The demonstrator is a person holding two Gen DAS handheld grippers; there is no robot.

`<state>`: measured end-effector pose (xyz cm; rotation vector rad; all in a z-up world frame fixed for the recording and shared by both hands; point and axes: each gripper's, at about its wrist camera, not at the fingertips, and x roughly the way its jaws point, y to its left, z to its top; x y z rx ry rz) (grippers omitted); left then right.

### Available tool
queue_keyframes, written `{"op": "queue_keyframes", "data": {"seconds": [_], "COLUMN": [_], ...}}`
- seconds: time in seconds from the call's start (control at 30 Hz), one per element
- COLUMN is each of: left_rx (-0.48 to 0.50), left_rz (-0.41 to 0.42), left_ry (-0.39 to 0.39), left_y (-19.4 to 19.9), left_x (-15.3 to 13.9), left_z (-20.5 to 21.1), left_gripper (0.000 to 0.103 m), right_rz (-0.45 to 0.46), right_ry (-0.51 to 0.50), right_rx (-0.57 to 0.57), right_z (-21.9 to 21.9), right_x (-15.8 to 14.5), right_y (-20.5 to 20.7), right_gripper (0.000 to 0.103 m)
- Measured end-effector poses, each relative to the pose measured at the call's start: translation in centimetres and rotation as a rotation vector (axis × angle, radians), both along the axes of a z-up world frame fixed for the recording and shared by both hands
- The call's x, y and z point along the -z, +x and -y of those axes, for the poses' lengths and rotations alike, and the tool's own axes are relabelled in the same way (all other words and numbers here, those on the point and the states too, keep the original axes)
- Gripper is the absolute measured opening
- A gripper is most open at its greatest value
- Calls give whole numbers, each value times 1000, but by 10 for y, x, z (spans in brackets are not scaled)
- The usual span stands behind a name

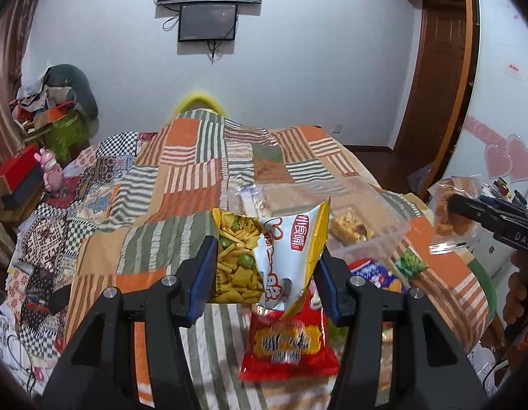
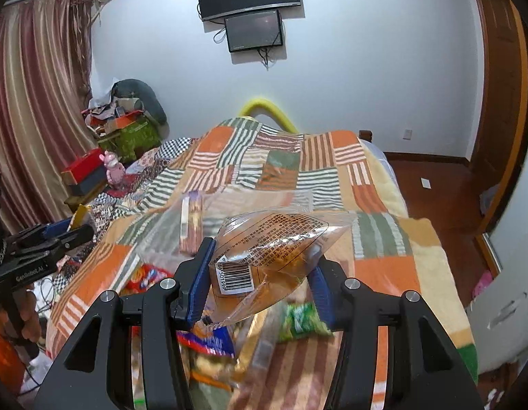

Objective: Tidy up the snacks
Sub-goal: 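Carry the yellow snack bag into the box while right tool carries the bread bag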

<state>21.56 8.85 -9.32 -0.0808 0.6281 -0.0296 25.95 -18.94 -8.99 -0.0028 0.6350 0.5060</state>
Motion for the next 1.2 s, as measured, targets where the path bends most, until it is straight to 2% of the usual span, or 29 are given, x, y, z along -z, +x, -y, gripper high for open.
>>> {"op": "queue_keyframes", "data": {"seconds": [0.4, 0.63, 1.07, 1.2], "left_rx": [44, 67, 99, 101], "left_rz": [-22, -83, -205, -206], "left_ry": [9, 19, 3, 21], "left_y": [62, 94, 129, 129], "left_x": [12, 33, 67, 67], "left_z": [12, 16, 23, 28], "left_gripper": [54, 54, 54, 65], "right_rz": [-23, -59, -187, -209], "right_ry": [-16, -57, -136, -140], "right_rx": [-40, -77, -147, -164], "right_z": [-29, -52, -75, -75], "right_x": [14, 31, 64, 69], "right_y": [44, 64, 91, 92], "right_gripper": [48, 48, 49, 53]}}
